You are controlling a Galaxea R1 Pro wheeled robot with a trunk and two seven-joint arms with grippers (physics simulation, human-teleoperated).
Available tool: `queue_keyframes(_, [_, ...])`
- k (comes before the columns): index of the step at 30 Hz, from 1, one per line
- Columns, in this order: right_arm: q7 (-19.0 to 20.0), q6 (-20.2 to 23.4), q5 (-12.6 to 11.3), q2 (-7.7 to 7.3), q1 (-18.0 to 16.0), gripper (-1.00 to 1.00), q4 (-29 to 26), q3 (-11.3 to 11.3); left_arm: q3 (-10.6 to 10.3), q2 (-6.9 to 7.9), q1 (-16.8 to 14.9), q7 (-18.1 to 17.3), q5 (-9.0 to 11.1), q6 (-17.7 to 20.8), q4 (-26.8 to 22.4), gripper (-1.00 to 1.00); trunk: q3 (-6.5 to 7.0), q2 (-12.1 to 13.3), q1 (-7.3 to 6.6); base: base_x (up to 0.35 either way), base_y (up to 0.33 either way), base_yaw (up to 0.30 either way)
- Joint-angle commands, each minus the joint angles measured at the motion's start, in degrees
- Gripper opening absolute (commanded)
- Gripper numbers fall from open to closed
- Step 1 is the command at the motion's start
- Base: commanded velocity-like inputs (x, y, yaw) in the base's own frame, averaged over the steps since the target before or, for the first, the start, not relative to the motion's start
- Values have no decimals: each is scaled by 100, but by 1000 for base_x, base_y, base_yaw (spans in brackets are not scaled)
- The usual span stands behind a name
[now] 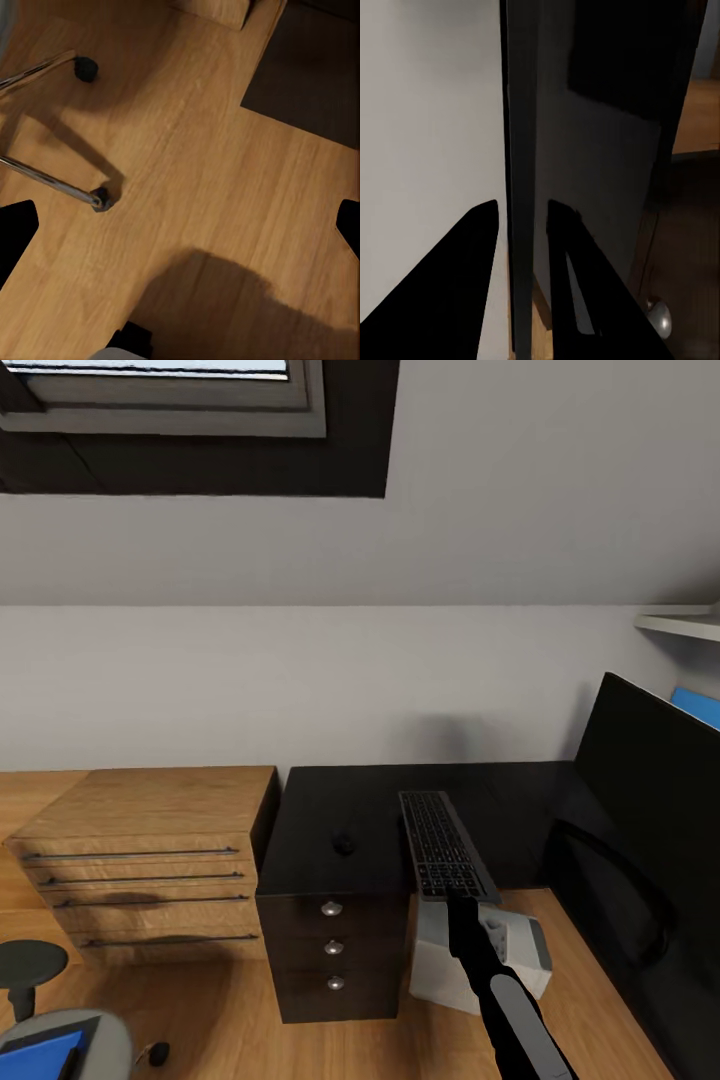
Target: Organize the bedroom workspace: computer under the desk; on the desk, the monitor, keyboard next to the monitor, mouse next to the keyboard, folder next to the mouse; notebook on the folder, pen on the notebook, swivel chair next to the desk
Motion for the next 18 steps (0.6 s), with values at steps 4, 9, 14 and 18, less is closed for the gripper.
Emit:
queue_keyframes(4, [4, -22, -62, -1, -3, -100, -8, 10, -21, 1, -3, 25, 44, -25, 0, 100, -7, -4, 4, 309, 0, 0])
queue_keyframes(9, [7, -23, -67, -1, -3, -100, -9, 128, -21, 1, -3, 25, 44, -25, 0, 100, -7, -4, 4, 172, 0, 0])
queue_keyframes(14, [1, -21, -72, -6, -3, -100, 0, 158, -20, 1, -3, 25, 44, -27, 0, 100, -7, -4, 4, 192, 0, 0])
queue_keyframes(18, [4, -13, -75, -2, -3, -100, 0, 165, -21, 1, -3, 28, 44, -10, 0, 100, -7, -4, 4, 3, 0, 0])
